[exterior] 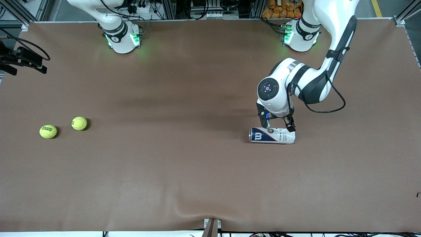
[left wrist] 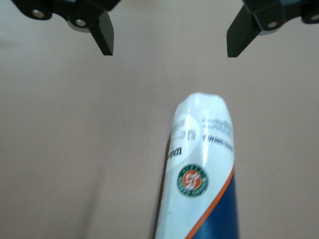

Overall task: Insert tennis ball vertically with right arm
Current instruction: 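Lower the left gripper and grasp the ball can around its body, then lift the can upright with the left gripper while the right gripper reaches the balls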

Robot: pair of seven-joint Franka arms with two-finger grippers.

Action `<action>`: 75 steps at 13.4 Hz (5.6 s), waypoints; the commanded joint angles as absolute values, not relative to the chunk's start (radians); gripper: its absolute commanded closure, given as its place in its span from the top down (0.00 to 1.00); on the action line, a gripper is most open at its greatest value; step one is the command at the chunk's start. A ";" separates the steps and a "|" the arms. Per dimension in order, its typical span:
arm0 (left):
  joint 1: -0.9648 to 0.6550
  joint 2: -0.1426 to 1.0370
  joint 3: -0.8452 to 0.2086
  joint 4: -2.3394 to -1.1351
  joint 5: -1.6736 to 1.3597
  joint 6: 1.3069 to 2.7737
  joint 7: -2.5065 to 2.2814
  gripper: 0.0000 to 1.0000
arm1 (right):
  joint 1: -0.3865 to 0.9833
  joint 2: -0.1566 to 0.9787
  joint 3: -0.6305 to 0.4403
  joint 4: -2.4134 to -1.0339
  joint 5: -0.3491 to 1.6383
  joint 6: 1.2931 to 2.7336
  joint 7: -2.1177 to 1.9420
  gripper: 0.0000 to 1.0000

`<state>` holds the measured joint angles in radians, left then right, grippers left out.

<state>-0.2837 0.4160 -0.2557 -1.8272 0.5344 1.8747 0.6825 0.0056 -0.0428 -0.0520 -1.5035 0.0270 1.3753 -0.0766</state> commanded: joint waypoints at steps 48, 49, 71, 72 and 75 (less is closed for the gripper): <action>-0.311 0.744 -0.252 -1.661 0.798 2.023 0.675 1.00 | -0.014 -0.026 -0.048 -1.489 0.041 1.362 -0.086 1.00; -0.310 0.745 -0.252 -1.661 0.805 2.026 0.672 1.00 | -0.014 -0.026 -0.048 -1.489 0.041 1.361 -0.086 1.00; -0.318 0.719 -0.327 -1.550 0.587 2.037 0.631 0.77 | -0.012 -0.025 -0.048 -1.485 0.041 1.361 -0.086 1.00; -0.328 0.726 -0.343 -1.496 0.507 2.037 0.618 0.77 | -0.012 -0.025 -0.048 -1.485 0.041 1.361 -0.086 1.00; -0.400 0.733 -0.345 -1.396 0.384 2.090 0.556 0.77 | -0.012 -0.025 -0.048 -1.485 0.041 1.361 -0.086 1.00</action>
<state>-0.3574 0.7283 -0.3511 -1.4573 0.4413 2.0637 0.5989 0.0019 -0.0318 -0.0533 -1.5033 0.0274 1.3741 -0.0766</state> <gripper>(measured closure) 0.233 0.000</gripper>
